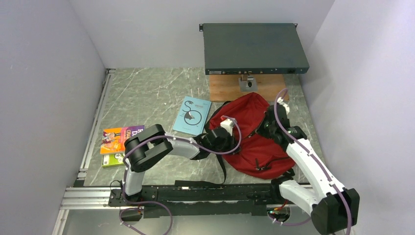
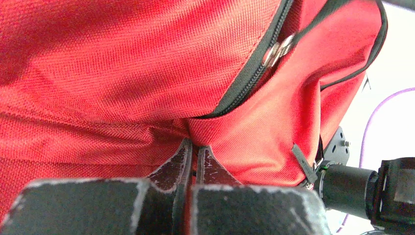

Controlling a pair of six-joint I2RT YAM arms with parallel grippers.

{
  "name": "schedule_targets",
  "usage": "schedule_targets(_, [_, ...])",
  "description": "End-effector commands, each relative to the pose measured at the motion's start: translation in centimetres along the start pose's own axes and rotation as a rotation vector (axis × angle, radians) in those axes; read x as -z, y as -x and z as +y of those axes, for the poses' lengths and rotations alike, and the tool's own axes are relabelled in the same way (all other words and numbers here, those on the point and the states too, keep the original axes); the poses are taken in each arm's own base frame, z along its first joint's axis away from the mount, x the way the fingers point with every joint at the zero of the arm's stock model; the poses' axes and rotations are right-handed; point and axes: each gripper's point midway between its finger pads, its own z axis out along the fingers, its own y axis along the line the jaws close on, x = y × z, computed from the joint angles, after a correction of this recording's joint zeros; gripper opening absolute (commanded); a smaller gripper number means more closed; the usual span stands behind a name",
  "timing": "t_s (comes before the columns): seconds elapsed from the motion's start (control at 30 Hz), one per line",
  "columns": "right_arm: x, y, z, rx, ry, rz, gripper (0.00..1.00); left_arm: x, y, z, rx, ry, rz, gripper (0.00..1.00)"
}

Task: Pack the student bag
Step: Zip the student bag at the center of the board.

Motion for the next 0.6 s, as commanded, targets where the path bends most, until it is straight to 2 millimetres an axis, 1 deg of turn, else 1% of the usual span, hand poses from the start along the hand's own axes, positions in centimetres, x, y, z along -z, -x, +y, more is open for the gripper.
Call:
schedule_targets(0.0, [0.9, 9.2, -0.2, -0.086, -0.004, -0.231, 0.00, 1.9, -2.3, 3.9, -0.003, 0.108, 0.046, 0.00])
schedule_targets(0.1, [-0.1, 12.0, -2.7, -0.152, -0.069, -0.285, 0.00, 2.2, -2.6, 3.7, -0.008, 0.100, 0.052, 0.00])
schedule_targets(0.13, [-0.6, 12.6, -3.2, -0.163, -0.081, -0.295, 0.00, 2.3, -2.8, 3.5, -0.014, 0.093, 0.057, 0.00])
schedule_targets(0.17, [-1.0, 13.5, -4.5, -0.189, -0.110, -0.313, 0.00, 2.4, -2.9, 3.4, -0.020, 0.089, 0.059, 0.00])
schedule_targets(0.2, [-1.5, 14.2, -5.3, -0.201, -0.129, -0.324, 0.00, 2.5, -3.1, 3.2, -0.024, 0.083, 0.064, 0.00])
schedule_targets(0.27, [-2.2, 15.9, -6.7, -0.196, -0.169, -0.375, 0.00, 2.6, -3.3, 2.8, -0.027, 0.062, 0.072, 0.00])
schedule_targets(0.33, [-3.2, 16.9, -8.1, -0.167, -0.223, -0.416, 0.00, 2.6, -3.3, 2.3, -0.024, 0.036, 0.073, 0.00])
schedule_targets(0.43, [-4.9, 17.1, -10.0, -0.136, -0.291, -0.419, 0.00, 2.4, -3.5, 1.8, -0.029, 0.011, 0.096, 0.00])
schedule_targets(0.47, [-5.3, 16.9, -10.1, -0.115, -0.293, -0.403, 0.00, 2.3, -3.6, 1.4, -0.033, -0.004, 0.106, 0.00])
schedule_targets(0.53, [-5.9, 16.3, -9.1, -0.031, -0.236, -0.348, 0.00, 2.3, -3.4, 0.8, -0.043, -0.021, 0.124, 0.00])
schedule_targets(0.57, [-5.9, 15.7, -8.6, -0.020, -0.216, -0.307, 0.00, 2.3, -3.4, 0.6, -0.050, -0.027, 0.137, 0.00])
